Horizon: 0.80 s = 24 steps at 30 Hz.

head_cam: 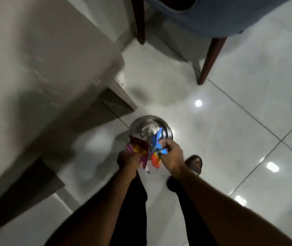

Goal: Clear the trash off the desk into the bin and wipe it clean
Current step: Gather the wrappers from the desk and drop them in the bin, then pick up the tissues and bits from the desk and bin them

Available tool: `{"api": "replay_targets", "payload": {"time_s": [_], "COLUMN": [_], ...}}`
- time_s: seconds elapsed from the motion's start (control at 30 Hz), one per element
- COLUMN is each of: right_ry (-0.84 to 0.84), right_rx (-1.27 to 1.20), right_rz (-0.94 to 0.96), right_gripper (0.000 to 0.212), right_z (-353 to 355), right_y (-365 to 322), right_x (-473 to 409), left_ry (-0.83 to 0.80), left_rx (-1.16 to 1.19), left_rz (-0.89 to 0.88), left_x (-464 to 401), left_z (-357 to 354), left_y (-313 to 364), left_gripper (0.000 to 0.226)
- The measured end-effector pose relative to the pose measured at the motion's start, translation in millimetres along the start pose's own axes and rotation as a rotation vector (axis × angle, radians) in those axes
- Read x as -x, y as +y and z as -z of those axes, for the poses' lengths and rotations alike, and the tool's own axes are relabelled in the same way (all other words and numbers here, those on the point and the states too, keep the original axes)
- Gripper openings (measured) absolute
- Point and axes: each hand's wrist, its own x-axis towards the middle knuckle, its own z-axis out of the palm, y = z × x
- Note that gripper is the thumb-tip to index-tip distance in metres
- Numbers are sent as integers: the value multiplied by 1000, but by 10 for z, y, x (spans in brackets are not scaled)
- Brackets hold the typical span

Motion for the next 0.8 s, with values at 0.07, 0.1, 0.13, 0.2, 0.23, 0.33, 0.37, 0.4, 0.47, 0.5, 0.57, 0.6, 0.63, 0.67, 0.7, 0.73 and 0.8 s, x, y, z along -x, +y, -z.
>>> {"api": "replay_targets", "payload": {"time_s": [0.07,0.1,0.13,0.2,0.23,0.33,0.37,0.4,0.47,0.5,0.57,0.6,0.63,0.67,0.7,0.73,0.8], "right_ry": [29,43,46,18,-12,-71,-65,-51,-16,25,132,174,207,234,250,256,262], "right_rx": [-14,-20,-13,39,62,27,57,111,168,187,248,248,235,221,218,219,202], "right_rz": [-63,-104,-156,-238,-262,-313,-307,-293,-269,-248,-205,-180,-162,-152,-137,-125,-94], "right_gripper": [32,32,34,37,36,32,32,30,26,24,21,21,21,21,21,21,23], "right_z": [-116,-159,-190,-211,-203,-203,-191,-164,-57,21,181,270,360,463,564,645,825], "right_y": [160,232,284,349,350,288,252,224,128,82,18,-25,-71,-137,-209,-265,-463], "right_x": [-344,-500,-654,-935,-1038,-1176,-1168,-1130,-967,-858,-586,-415,-224,-23,172,343,690], "left_ry": [11,-1,-22,-60,-57,-39,-49,-60,-60,-51,-51,-56,-59,-62,-66,-77,-104], "left_rx": [48,74,108,83,54,28,11,-31,-172,-252,-388,-434,-462,-478,-491,-503,-516], "left_rz": [21,12,3,-26,-34,-51,-44,-41,-87,-141,-263,-315,-358,-396,-436,-476,-571], "left_x": [-346,-477,-582,-748,-785,-794,-756,-709,-536,-404,-87,116,322,533,753,949,1398], "left_z": [-158,-229,-311,-431,-476,-551,-548,-536,-456,-390,-260,-173,-85,13,104,179,371], "left_y": [63,111,169,279,326,459,494,517,552,569,577,589,602,615,635,636,682], "left_gripper": [24,26,28,32,35,33,33,34,38,37,35,33,31,29,29,28,29]}}
